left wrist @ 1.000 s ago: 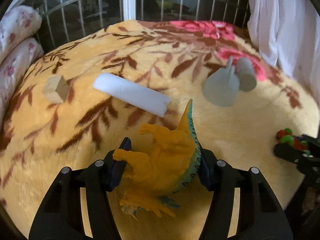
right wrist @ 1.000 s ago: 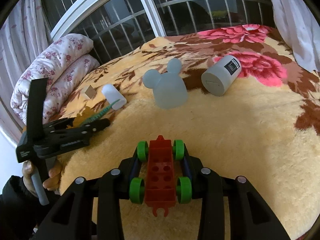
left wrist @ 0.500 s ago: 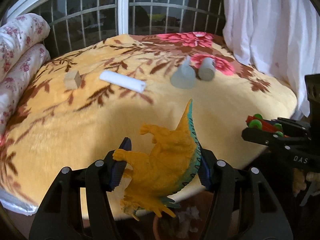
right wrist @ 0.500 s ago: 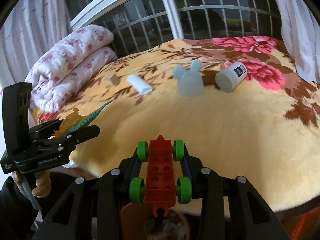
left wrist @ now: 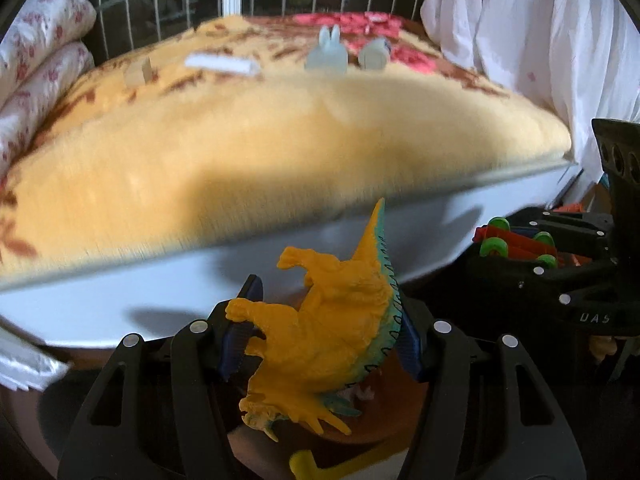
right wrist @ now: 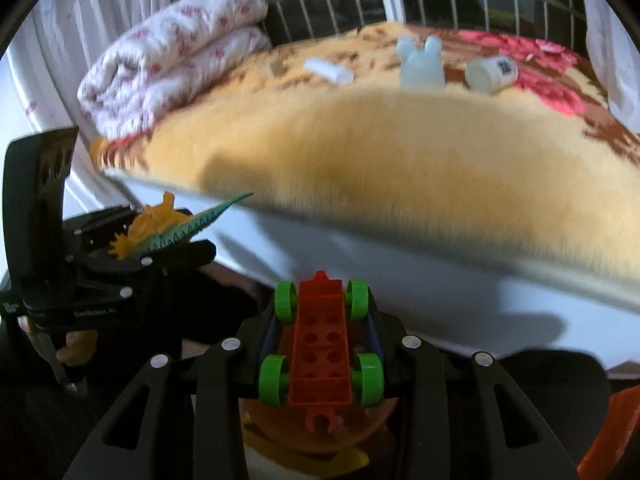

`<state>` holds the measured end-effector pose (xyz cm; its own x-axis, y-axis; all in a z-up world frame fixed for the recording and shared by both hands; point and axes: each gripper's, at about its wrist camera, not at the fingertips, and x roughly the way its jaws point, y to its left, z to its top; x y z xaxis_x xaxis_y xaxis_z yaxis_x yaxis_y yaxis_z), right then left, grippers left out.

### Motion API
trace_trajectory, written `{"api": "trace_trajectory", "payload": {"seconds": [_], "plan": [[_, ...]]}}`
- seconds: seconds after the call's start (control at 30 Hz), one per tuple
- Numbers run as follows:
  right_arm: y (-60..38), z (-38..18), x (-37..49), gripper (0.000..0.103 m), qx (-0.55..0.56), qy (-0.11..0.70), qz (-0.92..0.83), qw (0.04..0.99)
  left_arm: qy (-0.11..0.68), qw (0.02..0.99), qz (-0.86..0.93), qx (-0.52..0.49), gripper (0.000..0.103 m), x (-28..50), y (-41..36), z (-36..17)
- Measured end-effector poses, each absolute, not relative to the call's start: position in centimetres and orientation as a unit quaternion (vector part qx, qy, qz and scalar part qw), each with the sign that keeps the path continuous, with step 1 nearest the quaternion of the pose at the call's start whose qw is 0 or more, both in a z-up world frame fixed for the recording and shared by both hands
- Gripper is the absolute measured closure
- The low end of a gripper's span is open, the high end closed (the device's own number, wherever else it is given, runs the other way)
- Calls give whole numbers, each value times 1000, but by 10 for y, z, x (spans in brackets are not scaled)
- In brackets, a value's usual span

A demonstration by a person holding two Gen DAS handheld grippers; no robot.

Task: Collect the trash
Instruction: 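Lower the toy car and dinosaur into the orange bin and open both tools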

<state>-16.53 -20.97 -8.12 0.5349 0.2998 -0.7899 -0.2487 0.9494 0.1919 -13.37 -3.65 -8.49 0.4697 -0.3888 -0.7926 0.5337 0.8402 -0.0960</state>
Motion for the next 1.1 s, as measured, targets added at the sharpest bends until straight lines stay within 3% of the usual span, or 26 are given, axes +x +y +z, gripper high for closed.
{"api": "trace_trajectory", "payload": {"seconds": [0.5,0.8,0.87,0.9,0.97,1.1], "plan": [[-189,-200,-138,66,-10,593,155,790,600,759,-215,131,44,-114,-66,-224],[-184,-229,-123,65,-3,639,162,752,654,718,-195,136,44,-105,-63,-263],[-184,-233,-122,56,-2,647,158,746,663,711,-188,139,41,-104,-59,-270],[-185,-234,-119,46,-3,647,155,746,669,707,-184,140,39,-104,-58,-273],[-189,-233,-119,45,3,647,154,747,672,705,-175,144,29,-103,-60,-276],[-193,-231,-122,40,8,640,148,754,669,708,-175,144,27,-104,-60,-273]]}}
